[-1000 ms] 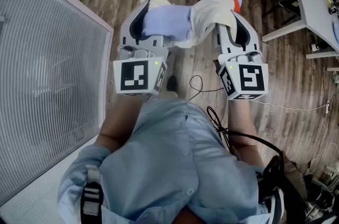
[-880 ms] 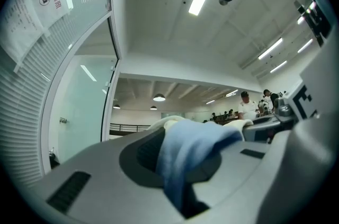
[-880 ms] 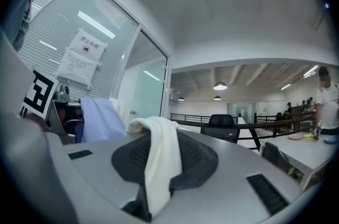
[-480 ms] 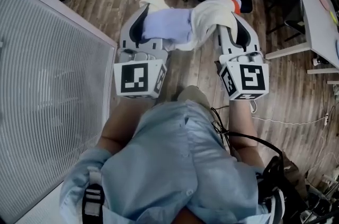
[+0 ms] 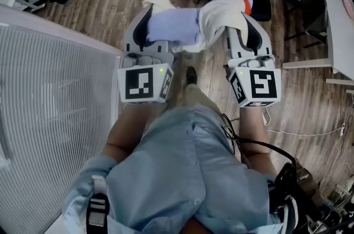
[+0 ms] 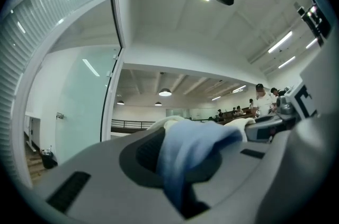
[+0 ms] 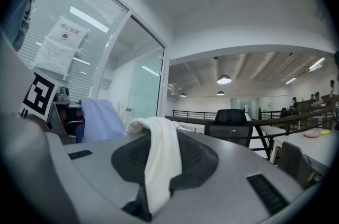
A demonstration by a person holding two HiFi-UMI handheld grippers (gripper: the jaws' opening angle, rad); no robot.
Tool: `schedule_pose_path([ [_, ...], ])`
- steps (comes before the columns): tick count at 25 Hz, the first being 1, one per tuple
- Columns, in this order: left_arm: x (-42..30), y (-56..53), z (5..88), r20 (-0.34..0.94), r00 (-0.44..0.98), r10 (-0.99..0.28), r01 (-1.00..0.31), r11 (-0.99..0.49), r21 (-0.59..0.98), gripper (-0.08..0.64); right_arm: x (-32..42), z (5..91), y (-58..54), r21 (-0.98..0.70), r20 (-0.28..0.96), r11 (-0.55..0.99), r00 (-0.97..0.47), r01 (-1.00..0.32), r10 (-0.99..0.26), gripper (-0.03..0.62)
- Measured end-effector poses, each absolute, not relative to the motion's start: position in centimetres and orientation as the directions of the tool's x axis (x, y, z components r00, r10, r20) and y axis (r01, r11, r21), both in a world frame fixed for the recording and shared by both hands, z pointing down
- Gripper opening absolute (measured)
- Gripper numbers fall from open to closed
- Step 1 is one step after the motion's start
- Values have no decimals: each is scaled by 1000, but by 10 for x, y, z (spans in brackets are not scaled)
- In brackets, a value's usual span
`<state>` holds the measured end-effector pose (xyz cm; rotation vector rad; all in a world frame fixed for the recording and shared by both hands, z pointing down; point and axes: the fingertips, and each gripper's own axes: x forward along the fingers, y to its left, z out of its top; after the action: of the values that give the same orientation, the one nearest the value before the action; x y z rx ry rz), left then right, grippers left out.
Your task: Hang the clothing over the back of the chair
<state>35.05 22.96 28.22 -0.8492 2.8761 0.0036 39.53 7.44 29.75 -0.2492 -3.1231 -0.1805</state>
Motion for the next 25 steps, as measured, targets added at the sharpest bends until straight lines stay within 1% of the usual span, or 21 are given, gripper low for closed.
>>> schedule_pose_path([
  [6,269,199,275,-157,-838,-523,-523,851,-46,41,306,289,45,128,0,975,-983,184,185,69],
  [12,199,185,262,-171,-851,-496,-495,868,-49,41,233,274,28,146,-20,967,-977,208,213,69],
  [19,126,190,270,-161,-866,-474,-474,879,-40,41,154,284,31,145,1,962,-972,231,234,69],
  [25,39,198,286,-135,-868,-477,-479,878,-23,41,70,298,37,147,28,965,-976,219,217,69],
])
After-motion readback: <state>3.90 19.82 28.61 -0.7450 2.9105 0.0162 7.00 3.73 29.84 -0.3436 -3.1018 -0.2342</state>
